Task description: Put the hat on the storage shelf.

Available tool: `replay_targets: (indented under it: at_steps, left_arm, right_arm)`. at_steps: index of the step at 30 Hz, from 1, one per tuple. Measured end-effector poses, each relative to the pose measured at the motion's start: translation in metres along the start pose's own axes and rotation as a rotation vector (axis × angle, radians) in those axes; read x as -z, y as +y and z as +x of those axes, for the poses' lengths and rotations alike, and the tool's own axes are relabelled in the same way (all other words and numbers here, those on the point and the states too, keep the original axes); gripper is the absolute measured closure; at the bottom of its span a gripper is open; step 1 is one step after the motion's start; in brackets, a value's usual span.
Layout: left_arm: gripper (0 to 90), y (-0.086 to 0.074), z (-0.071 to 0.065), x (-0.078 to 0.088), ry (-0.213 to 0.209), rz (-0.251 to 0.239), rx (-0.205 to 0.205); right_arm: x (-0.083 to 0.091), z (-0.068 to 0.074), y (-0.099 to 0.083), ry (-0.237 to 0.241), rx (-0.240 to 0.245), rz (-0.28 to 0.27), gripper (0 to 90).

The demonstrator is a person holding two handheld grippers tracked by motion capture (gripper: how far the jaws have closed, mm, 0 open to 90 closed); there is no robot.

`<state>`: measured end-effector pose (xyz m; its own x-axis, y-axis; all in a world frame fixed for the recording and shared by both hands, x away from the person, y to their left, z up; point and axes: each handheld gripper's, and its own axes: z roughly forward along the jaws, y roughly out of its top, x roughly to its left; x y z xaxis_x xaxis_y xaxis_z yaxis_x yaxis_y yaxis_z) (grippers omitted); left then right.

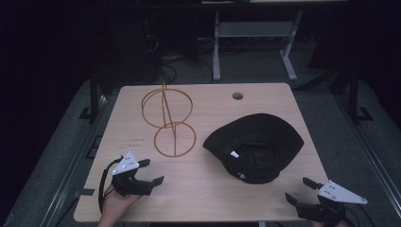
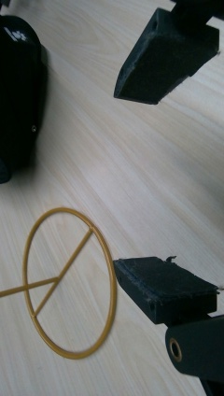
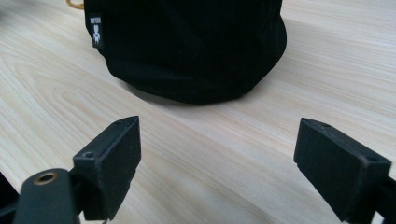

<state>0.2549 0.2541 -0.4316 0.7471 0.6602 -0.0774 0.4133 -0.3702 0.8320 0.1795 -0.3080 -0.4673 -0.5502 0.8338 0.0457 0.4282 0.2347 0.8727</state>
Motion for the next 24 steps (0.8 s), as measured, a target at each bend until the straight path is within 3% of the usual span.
replay_targets:
  at_steps: [11, 18, 22, 24]
  left_arm:
    - [14.9, 0.009, -0.011, -0.003, -0.032, -0.018, -0.026]
    - [14.8, 0.024, -0.027, -0.012, -0.065, -0.005, -0.086]
    - [14.8, 0.031, -0.034, -0.017, -0.090, 0.004, -0.100]
    - [14.8, 0.036, -0.040, -0.021, -0.106, 0.016, -0.120]
  right_arm:
    - [-0.001, 0.002, 0.001, 0.024, 0.009, 0.001, 14.3]
    - [-0.002, 0.003, 0.001, 0.030, 0.020, 0.021, 14.3]
    - [0.000, 0.006, 0.001, 0.007, 0.054, 0.020, 14.3]
    - [0.002, 0.006, -0.001, 0.016, 0.039, 0.015, 14.3]
